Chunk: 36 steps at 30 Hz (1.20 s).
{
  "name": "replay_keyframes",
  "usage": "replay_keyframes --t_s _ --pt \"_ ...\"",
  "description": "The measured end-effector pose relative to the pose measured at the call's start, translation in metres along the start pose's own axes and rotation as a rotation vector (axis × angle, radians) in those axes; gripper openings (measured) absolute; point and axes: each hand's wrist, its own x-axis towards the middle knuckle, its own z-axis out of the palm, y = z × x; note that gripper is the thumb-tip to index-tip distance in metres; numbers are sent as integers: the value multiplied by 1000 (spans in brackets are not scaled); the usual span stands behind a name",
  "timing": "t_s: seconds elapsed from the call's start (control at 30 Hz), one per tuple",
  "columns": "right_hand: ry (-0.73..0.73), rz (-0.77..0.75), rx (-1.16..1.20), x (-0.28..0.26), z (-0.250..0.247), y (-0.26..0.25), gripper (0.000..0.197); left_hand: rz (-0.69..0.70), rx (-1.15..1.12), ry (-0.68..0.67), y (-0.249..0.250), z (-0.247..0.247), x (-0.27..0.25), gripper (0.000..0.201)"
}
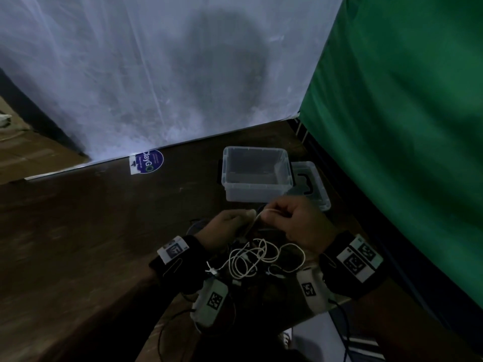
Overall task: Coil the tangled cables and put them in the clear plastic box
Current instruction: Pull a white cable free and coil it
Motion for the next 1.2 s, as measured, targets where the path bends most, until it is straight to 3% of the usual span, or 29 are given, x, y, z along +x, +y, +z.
replay_keyframes --t_s 0.07,0.2,0.37,0.57,0.7,1.0,1.2 --pt "58 -13 21 5 -8 3 4 -60 -143 -59 6 6 -5 34" --pt "91 12 126 8 -8 12 6 -64 -185 -167 18 10 -9 33" --pt "98 130 301 10 12 22 17 -86 -594 -243 26 9 -4 35" --pt "34 179 643 9 45 20 23 -33 -924 -138 19 3 8 39" --pt "-42 189 474 6 46 17 20 37 -1109 -12 20 -3 12 38" --pt "-76 102 175 4 44 9 19 62 -1118 115 29 -15 9 40" --pt "-67 105 242 2 41 5 21 5 -829 219 35 -20 5 47"
